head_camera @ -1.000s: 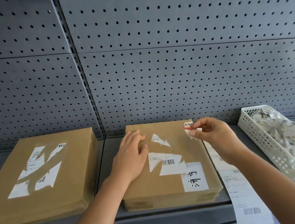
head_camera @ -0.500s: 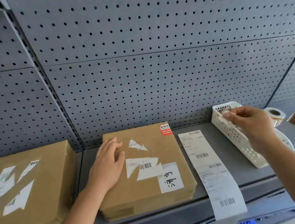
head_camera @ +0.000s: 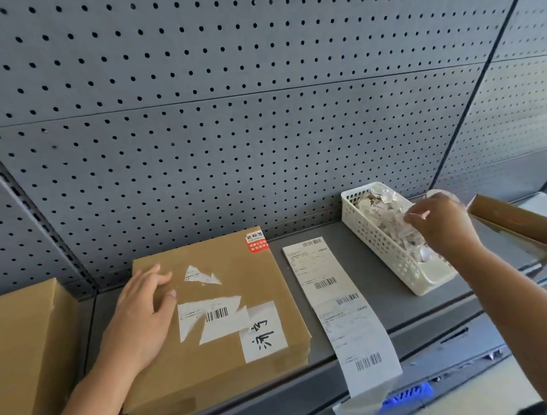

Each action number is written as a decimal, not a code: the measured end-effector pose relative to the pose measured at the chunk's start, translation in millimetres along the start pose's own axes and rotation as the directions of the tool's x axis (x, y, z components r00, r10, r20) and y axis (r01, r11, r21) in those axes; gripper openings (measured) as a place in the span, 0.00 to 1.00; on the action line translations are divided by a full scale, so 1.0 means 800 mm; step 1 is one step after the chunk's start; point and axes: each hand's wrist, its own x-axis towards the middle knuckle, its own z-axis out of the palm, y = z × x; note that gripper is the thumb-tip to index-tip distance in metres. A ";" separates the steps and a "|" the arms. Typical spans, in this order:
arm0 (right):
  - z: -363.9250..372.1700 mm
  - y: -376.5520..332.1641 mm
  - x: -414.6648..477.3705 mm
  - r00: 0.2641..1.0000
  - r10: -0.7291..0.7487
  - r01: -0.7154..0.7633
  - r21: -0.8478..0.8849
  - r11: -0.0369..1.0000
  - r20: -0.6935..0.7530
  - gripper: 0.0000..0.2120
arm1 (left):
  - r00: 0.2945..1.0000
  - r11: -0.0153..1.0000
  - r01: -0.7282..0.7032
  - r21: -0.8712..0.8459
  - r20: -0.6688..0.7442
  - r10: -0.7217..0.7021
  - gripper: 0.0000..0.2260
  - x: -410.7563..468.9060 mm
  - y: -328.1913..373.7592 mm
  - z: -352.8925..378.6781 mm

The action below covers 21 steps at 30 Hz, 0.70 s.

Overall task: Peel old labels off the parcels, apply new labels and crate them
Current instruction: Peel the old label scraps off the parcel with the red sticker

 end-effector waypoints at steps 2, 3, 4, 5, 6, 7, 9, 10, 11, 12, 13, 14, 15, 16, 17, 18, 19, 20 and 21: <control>0.006 0.003 -0.003 0.999 -0.015 0.016 -0.037 0.999 0.029 0.08 | 1.000 1.000 -0.001 0.002 0.000 0.001 0.17 0.000 0.000 0.001; 0.008 0.002 -0.005 0.999 -0.015 0.018 -0.050 0.999 0.051 0.09 | 1.000 1.000 -0.001 0.003 0.000 0.001 0.17 0.000 0.000 0.001; 0.010 0.003 -0.007 0.997 -0.018 0.022 -0.055 0.998 0.073 0.10 | 1.000 1.000 0.001 0.004 0.000 -0.001 0.17 0.000 0.000 0.001; 0.013 0.005 -0.008 0.995 -0.021 0.027 -0.059 0.998 0.093 0.11 | 1.000 1.000 0.004 0.004 0.000 -0.004 0.17 0.000 0.000 0.001; 0.015 0.006 -0.009 0.993 -0.025 0.033 -0.062 0.998 0.113 0.13 | 1.000 1.000 0.006 0.004 0.000 -0.006 0.17 0.000 0.000 0.001; 0.015 0.007 -0.010 0.991 -0.030 0.038 -0.059 0.998 0.133 0.14 | 1.000 1.000 0.009 0.003 0.000 -0.009 0.17 0.000 0.001 0.001; 0.015 0.006 -0.010 0.988 -0.044 0.051 -0.043 0.998 0.150 0.15 | 1.000 1.000 0.013 0.002 0.001 -0.013 0.17 0.000 0.001 0.001; 0.014 0.006 -0.009 0.989 -0.049 0.055 -0.038 0.998 0.140 0.16 | 1.000 1.000 0.014 0.004 0.002 -0.014 0.17 0.000 0.002 0.001; 0.013 0.006 -0.008 0.991 -0.049 0.053 -0.032 0.998 0.122 0.14 | 1.000 1.000 0.016 0.005 0.003 -0.016 0.17 -0.001 0.001 0.001; 0.011 0.007 -0.007 0.994 -0.041 0.044 -0.023 0.999 0.098 0.12 | 1.000 1.000 0.017 0.004 0.002 -0.017 0.17 -0.001 0.001 0.001; 0.008 0.008 -0.007 0.997 -0.033 0.034 -0.010 0.999 0.075 0.09 | 1.000 1.000 0.018 0.002 0.001 -0.018 0.17 -0.002 0.001 0.001; 0.006 0.009 -0.007 0.998 -0.026 0.026 0.000 1.000 0.056 0.07 | 1.000 1.000 0.017 0.001 -0.001 -0.017 0.17 -0.002 0.002 0.001; 0.005 0.010 -0.007 0.999 -0.019 0.019 0.008 1.000 0.044 0.04 | 1.000 1.000 0.016 -0.001 -0.002 -0.016 0.16 -0.002 0.002 0.000; 0.003 0.010 -0.007 0.999 -0.009 0.009 0.016 1.000 0.036 0.03 | 1.000 1.000 0.013 -0.002 -0.003 -0.013 0.16 -0.001 0.002 0.000; 0.001 0.010 -0.007 1.000 0.003 -0.004 0.028 1.000 0.027 0.04 | 1.000 1.000 0.011 -0.003 -0.003 -0.011 0.17 -0.001 0.003 0.000; -0.001 0.008 -0.007 1.000 0.016 -0.017 0.045 0.999 0.016 0.05 | 1.000 1.000 0.011 -0.003 -0.002 -0.011 0.17 -0.001 0.003 0.000; -0.003 0.007 -0.007 1.000 0.026 -0.026 0.056 0.998 -0.003 0.05 | 1.000 1.000 0.012 -0.003 -0.002 -0.012 0.17 0.000 0.003 0.000; -0.004 0.006 -0.006 0.999 0.027 -0.026 0.052 0.998 -0.027 0.04 | 1.000 1.000 0.014 -0.003 -0.002 -0.014 0.17 0.000 0.004 0.000; -0.005 0.005 -0.006 0.998 0.025 -0.023 0.041 0.999 -0.055 0.03 | 1.000 1.000 0.014 -0.004 0.000 -0.014 0.17 -0.001 0.004 0.001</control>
